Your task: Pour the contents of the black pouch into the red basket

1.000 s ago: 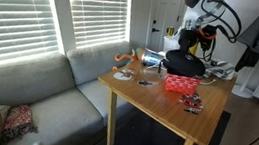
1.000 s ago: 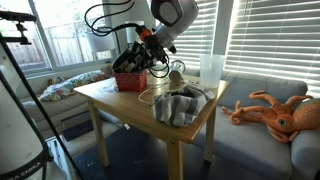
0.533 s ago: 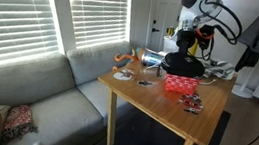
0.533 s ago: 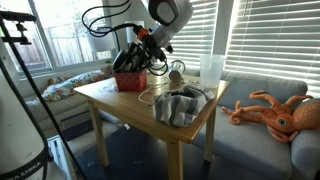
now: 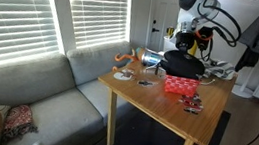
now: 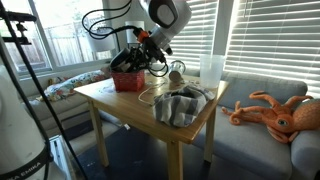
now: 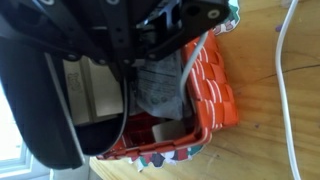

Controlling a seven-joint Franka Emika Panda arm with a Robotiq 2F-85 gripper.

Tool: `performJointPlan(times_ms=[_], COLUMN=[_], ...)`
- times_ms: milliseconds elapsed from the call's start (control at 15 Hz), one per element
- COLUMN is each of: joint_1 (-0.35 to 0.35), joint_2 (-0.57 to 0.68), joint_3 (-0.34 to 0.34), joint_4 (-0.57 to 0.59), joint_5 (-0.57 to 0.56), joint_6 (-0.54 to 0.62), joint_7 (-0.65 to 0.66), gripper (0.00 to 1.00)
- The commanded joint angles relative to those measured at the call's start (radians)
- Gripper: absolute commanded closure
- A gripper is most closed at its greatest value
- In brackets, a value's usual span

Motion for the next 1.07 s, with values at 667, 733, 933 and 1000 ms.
performJointPlan(times_ms=[667, 733, 933, 1000], joint_1=[-0.063, -0.064, -0.062, -0.061], joint_2=[-0.080, -0.087, -0.107, -0.118], joint_3=[-0.073, -0.077, -0.084, -0.084], joint_4=[0.048, 0.045, 0.033, 0.027], joint_5=[0.085, 0.085, 0.085, 0.076], joint_6=[-0.003, 0.006, 0.050, 0.076], joint_7=[-0.031, -0.036, -0.053, -0.057], gripper=[0.99, 0.99, 0.99, 0.99])
